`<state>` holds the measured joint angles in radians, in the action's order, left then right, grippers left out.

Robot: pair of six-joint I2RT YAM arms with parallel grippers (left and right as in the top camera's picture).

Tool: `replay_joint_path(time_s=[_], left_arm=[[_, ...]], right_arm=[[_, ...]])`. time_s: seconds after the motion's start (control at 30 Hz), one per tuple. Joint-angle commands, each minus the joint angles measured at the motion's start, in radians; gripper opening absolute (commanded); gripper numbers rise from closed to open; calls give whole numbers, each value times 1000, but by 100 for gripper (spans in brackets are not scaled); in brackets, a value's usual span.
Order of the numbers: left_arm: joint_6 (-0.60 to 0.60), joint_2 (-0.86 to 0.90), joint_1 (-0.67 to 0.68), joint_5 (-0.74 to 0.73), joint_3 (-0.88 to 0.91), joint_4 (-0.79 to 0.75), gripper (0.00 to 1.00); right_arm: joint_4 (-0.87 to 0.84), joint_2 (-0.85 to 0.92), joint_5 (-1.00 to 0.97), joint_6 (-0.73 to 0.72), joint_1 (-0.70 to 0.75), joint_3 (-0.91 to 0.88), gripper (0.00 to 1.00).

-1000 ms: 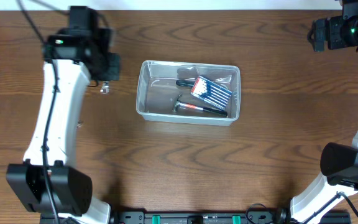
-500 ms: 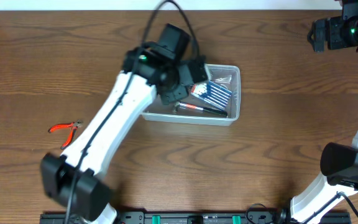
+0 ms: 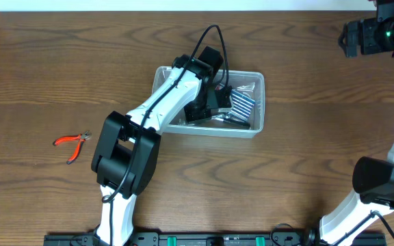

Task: Pack container
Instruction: 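Carry the wrench into the clear container and release it, then move the left gripper to the red-black pliers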

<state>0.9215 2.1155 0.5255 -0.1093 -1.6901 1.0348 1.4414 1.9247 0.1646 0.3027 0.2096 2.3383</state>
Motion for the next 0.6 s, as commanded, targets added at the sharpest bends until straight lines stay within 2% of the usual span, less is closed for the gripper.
replay_joint_path(time_s=[0.0,0.03,0.07,0.2,0.3,0.33,0.4,0.47,0.57], left_arm=[[9,15,-3,-14,-9,-1,53],[9,15,-3,-14,-9,0,61],[4,14,-3,-14,-9,0,63],[-45,-18,-3,-1,-15,0,70],[-129,-91,-5,103,-51,5,78],[-166,-128,-6,153,-72,13,82],[-264,-201,-17,250,-112,31,99],[-399,-285,-49,334,-162,69,98],[-560,-416,-148,350,-205,149,98]], right_arm=[[2,-22,8,13,-2,14,99],[2,-22,8,13,-2,14,99],[2,-22,8,13,-2,14,99],[2,-22,8,13,-2,14,99],[2,-22,8,13,-2,14,99],[2,-22,8,14,-2,14,99],[2,-22,8,17,-2,14,99],[3,-22,8,17,-2,14,99],[2,-22,8,19,-2,14,99]])
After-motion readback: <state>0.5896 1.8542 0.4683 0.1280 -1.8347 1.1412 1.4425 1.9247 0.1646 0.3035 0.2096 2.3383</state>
